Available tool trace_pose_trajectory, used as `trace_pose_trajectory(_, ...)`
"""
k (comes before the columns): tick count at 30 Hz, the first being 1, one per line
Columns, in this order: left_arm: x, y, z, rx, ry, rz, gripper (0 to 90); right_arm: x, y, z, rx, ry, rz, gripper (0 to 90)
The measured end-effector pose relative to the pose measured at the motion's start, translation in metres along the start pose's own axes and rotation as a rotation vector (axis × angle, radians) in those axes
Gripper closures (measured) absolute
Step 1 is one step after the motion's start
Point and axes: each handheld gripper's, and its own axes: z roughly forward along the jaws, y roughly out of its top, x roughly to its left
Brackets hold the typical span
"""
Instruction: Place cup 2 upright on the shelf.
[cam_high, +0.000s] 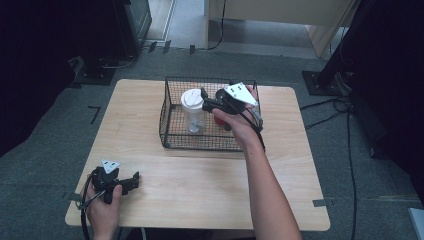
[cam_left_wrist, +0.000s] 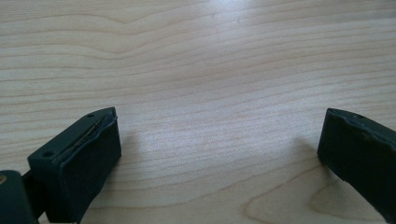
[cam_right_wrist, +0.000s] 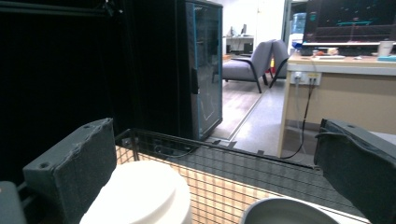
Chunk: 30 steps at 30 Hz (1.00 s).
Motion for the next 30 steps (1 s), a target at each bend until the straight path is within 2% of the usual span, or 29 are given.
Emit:
trace_pose_trajectory(6, 0.0, 0.0, 0.0, 0.0, 0.0, 0.0, 0.0, -0.011, 0.002, -0.017, -0.009, -0.026, -0.002, 0.0)
trace_pose_trajectory(7, 0.0, 0.0, 0.0, 0.0, 0.0, 0.0, 0.0, -0.017, 0.002, -0.024, -0.01, -0.043, -0.008, 0.0)
trace_pose_trajectory(14, 0.0, 0.0, 0.0, 0.0, 0.0, 0.0, 0.0, -0.033, 0.0, -0.044, -0.011, -0.086, -0.015, 0.0)
trace_pose_trajectory(24, 0.0, 0.0, 0.0, -0.001, 0.0, 0.0, 0.0, -0.044, -0.008, -0.069, -0.006, -0.124, -0.021, 0.0)
trace_pose_trajectory(30, 0.0, 0.0, 0.0, -0.001, 0.0, 0.0, 0.0, -0.045, -0.011, -0.084, -0.005, -0.127, -0.024, 0.0)
